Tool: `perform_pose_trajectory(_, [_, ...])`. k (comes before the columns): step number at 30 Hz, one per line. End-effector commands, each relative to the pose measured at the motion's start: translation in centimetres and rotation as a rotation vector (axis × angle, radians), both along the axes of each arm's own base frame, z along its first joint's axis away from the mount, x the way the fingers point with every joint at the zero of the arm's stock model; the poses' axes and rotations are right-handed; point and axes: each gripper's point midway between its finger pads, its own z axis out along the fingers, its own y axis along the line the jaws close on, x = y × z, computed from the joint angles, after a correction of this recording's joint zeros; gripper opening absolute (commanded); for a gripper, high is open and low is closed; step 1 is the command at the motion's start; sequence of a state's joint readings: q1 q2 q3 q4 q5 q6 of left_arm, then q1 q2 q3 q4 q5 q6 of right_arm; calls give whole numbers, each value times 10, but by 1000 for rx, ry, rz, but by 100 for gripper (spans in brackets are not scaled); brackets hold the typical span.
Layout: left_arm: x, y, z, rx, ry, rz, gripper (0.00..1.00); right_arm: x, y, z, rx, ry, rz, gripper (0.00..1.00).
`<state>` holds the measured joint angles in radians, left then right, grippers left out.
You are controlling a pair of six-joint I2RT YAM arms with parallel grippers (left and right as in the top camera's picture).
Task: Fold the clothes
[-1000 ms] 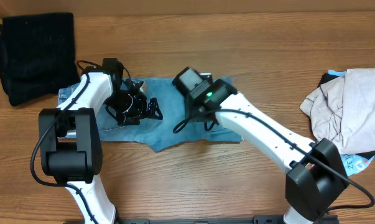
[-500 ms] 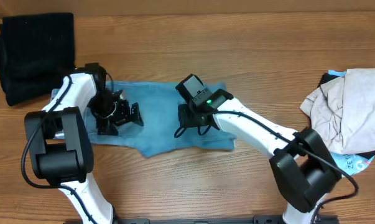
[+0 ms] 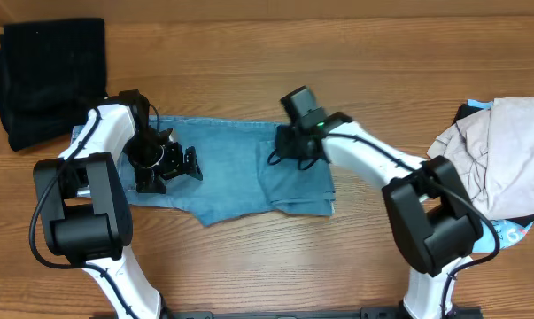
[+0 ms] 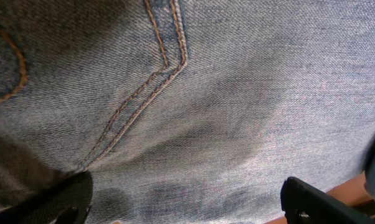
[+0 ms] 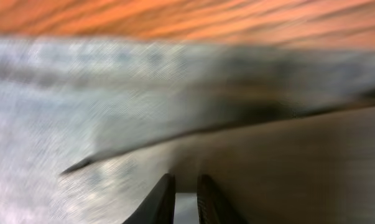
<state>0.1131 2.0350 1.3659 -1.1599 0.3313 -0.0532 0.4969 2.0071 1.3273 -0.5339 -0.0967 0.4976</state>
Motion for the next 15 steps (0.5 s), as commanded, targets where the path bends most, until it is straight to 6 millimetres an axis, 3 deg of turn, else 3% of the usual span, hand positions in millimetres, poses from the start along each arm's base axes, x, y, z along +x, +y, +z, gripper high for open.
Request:
perform_pose_trajectory(1, [-3,14,-9,63,23,4,100,17,-34,-5,-24,-2,-85,17])
perform_pose_trajectory(6, [-2,14,-9,63,21,4,100,27,-43,8,-25,-4,-112,16])
perform_pose_trajectory(9, [-2,14,-9,63,19,4,100,40,-39,57,-1,-71,-113,18])
perform_pose_trajectory(11, [-2,14,-9,63,21,4,100,47,-49,98,-33,-137,-144,27])
perform_pose_trajectory(12, [-2,14,-9,63,22,4,100,47,-58,112,-64,-155,-166,40])
perform_pose_trajectory(13, [-2,14,-9,63,22,4,100,44,-80,138,-117,-162,-210,72])
perform_pose_trajectory(15, [-3,14,-9,63,23,4,100,27,-109,142,-176,-81,-249,77])
